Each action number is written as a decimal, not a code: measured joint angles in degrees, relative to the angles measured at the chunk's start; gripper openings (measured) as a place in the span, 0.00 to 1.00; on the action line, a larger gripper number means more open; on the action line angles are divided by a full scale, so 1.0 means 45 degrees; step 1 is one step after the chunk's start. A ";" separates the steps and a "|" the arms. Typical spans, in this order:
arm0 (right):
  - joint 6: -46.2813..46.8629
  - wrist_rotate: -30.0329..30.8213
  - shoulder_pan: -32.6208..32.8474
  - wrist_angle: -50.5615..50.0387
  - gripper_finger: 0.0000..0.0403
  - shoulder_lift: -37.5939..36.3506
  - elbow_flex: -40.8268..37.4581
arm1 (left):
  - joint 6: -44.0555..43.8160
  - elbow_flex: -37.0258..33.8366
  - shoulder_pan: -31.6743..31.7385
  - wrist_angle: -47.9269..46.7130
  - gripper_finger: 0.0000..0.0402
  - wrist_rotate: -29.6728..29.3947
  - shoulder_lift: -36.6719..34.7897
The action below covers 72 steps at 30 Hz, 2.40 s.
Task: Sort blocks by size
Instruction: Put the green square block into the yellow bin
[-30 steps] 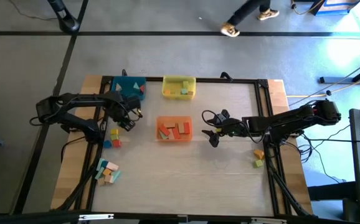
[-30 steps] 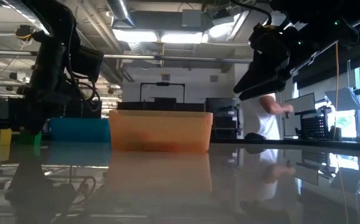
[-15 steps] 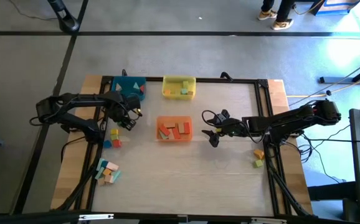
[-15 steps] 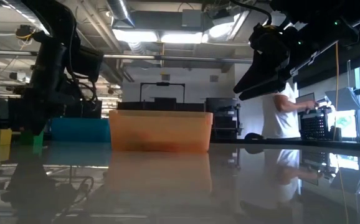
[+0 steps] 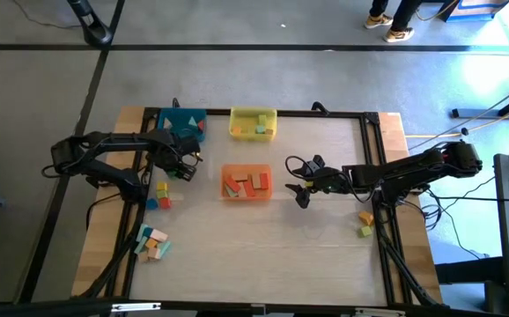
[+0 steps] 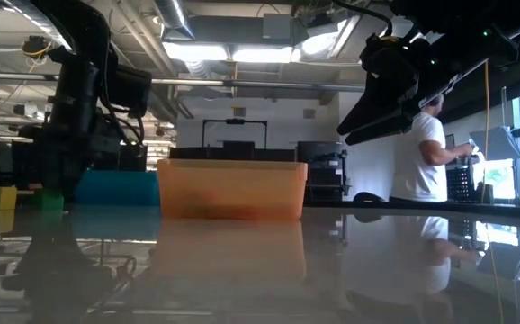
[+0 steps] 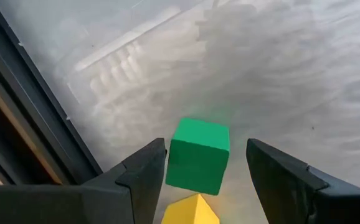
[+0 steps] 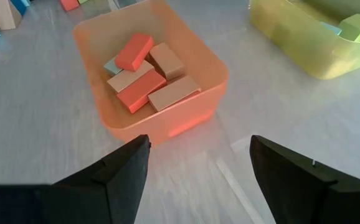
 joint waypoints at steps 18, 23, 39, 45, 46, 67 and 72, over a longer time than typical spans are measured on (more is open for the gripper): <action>0.0000 -0.0005 0.0000 -0.0019 0.68 0.0000 0.0000 | 0.0787 -0.1151 0.0015 0.1145 0.50 0.0001 -0.0034; 0.0000 -0.0005 0.0000 -0.0019 0.68 0.0000 0.0000 | 0.0996 -0.1151 0.0000 0.1176 0.36 0.0126 -0.0024; -0.0219 0.0097 0.0000 0.0006 0.68 0.0000 0.0000 | 0.1812 0.0772 -0.0670 0.1915 0.31 -0.0835 0.0019; -0.0214 0.0095 0.0000 0.0010 0.68 0.0000 0.0000 | 0.3097 0.2092 -0.0607 0.4531 0.30 -0.0821 0.0015; -0.0214 0.0097 0.0001 0.0012 0.68 0.0000 0.0000 | 0.3316 0.2169 -0.0633 0.5154 0.30 -0.0791 0.0011; -0.0432 0.0797 0.0000 0.0155 0.68 0.0000 0.0000 | 0.6137 0.2158 0.0530 1.4783 0.35 -0.0862 0.2809; -0.0452 0.0806 0.0000 0.0149 0.68 0.0000 0.0000 | 0.5853 0.3165 0.0834 1.4746 0.35 -0.0023 0.4321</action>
